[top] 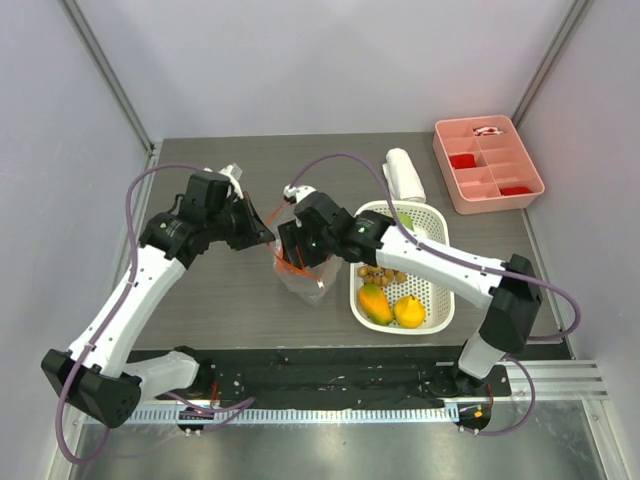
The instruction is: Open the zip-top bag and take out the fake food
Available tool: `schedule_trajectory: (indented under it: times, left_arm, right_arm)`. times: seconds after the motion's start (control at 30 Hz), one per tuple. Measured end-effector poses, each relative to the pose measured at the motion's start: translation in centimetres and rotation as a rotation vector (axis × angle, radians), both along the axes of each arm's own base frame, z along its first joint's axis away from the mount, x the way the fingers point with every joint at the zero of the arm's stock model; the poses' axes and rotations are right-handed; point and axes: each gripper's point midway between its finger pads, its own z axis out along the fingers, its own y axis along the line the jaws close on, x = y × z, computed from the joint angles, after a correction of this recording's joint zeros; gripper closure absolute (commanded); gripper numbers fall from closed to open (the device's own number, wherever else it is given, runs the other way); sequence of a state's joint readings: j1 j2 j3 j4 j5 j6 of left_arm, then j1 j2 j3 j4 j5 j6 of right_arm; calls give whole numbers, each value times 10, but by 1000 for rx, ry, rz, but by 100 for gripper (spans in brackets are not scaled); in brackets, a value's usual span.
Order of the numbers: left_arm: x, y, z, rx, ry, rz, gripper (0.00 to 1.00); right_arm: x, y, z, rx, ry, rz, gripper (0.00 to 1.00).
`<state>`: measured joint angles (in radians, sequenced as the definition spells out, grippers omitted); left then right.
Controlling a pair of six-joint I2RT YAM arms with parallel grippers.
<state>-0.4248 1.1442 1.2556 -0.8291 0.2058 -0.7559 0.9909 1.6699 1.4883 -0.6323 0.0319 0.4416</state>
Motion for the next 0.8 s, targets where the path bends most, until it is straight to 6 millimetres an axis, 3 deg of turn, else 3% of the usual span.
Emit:
schedule_trajectory:
  times: [0.23, 0.33, 0.43, 0.53, 0.67, 0.8]
  left_arm:
    - [-12, 1, -30, 25, 93, -25, 100]
    - [-18, 1, -36, 21, 106, -32, 100]
    - [-24, 2, -31, 2, 79, -40, 100]
    - [-29, 4, -26, -12, 53, -41, 100]
    - [-29, 3, -26, -16, 55, -41, 100]
    - [-26, -4, -27, -48, 72, -41, 100]
  right_arm:
    - [23, -7, 59, 88, -176, -45, 99]
    - [33, -6, 72, 118, -173, -92, 99]
    - [43, -4, 72, 159, -99, -155, 99]
    - [47, -3, 59, 197, 24, -209, 99]
    - [37, 7, 44, 252, 238, -267, 99]
    - [28, 12, 45, 297, 363, -350, 99]
